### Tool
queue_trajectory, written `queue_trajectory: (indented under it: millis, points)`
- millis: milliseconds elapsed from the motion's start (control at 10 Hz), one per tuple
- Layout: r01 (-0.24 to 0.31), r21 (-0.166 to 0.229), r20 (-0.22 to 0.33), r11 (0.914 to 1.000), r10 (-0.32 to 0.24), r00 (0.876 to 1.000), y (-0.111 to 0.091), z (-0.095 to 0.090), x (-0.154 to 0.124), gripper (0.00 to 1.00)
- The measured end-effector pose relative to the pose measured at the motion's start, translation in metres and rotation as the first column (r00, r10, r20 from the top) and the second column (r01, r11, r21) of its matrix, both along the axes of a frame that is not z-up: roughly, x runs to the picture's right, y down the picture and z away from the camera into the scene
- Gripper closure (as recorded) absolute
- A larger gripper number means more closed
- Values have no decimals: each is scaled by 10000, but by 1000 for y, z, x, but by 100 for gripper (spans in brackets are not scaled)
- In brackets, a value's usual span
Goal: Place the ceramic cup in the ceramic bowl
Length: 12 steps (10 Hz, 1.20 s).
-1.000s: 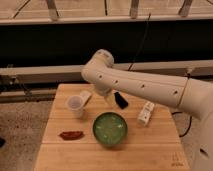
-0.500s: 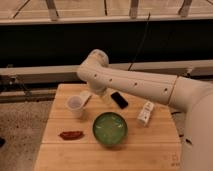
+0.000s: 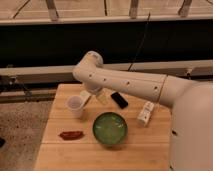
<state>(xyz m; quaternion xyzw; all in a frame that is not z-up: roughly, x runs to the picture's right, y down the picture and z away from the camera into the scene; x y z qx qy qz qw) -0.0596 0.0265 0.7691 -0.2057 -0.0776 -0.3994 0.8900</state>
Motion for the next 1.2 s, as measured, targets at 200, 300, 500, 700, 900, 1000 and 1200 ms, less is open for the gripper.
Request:
queue_trajectory:
  millis: [200, 300, 500, 700, 900, 1000, 1200]
  points:
    - [133, -114, 171, 9998, -132, 9998, 2, 6, -11, 20]
    - [269, -200, 258, 9994, -264, 9993, 4, 9, -15, 20]
    - [579, -312, 424, 9978, -565, 9975, 8, 14, -27, 20]
    - [799, -467, 520, 9957, -774, 9956, 13, 18, -34, 20]
    - [1077, -642, 710, 9921, -1031, 9921, 21, 24, -43, 20]
    - [1146, -679, 763, 9911, -1094, 9911, 22, 25, -46, 20]
    - [1287, -791, 870, 9885, -1217, 9887, 27, 28, -50, 20]
